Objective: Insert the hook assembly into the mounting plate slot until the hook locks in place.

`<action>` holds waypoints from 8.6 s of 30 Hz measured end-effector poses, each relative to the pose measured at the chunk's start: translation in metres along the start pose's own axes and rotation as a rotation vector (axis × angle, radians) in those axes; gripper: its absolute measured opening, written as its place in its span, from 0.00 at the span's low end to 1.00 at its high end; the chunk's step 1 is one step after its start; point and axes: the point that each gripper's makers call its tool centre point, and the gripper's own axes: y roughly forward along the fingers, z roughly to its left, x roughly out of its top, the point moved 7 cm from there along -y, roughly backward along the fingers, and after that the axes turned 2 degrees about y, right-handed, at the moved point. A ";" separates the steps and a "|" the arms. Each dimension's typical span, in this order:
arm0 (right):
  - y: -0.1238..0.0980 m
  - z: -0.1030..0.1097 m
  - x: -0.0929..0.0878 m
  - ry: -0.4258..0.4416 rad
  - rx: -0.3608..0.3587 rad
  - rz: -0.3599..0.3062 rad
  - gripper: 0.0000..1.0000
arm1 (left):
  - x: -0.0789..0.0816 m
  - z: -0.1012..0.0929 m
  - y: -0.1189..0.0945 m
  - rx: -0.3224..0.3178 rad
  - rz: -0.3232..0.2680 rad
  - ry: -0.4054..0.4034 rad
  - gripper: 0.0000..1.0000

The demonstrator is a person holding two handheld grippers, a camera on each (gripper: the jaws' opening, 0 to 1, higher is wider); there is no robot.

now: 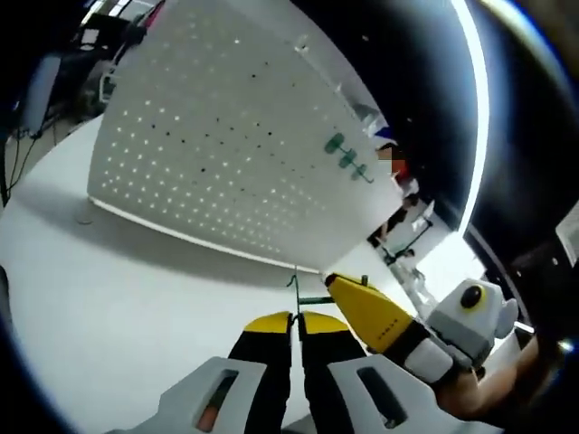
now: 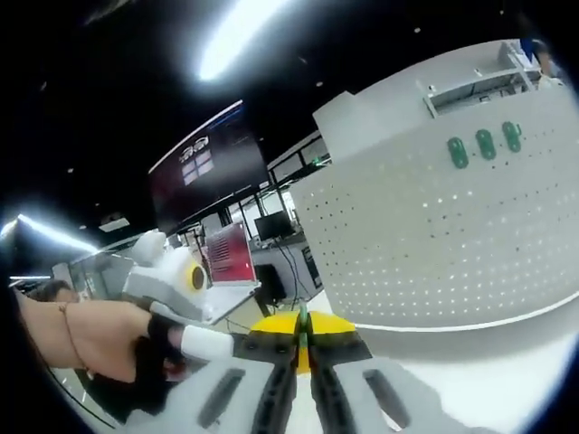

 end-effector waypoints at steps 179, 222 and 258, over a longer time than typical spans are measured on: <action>-0.032 -0.267 0.183 -0.242 -0.620 -0.313 0.00 | 0.016 -0.001 -0.014 -0.019 -0.134 0.520 0.94; -0.047 -0.259 0.204 -0.329 -0.710 -0.374 0.16 | 0.018 0.004 -0.026 0.009 -0.149 0.520 0.96; -0.135 -0.156 0.040 -0.204 -0.558 0.114 0.84 | 0.006 0.010 -0.041 0.040 -0.135 0.507 1.00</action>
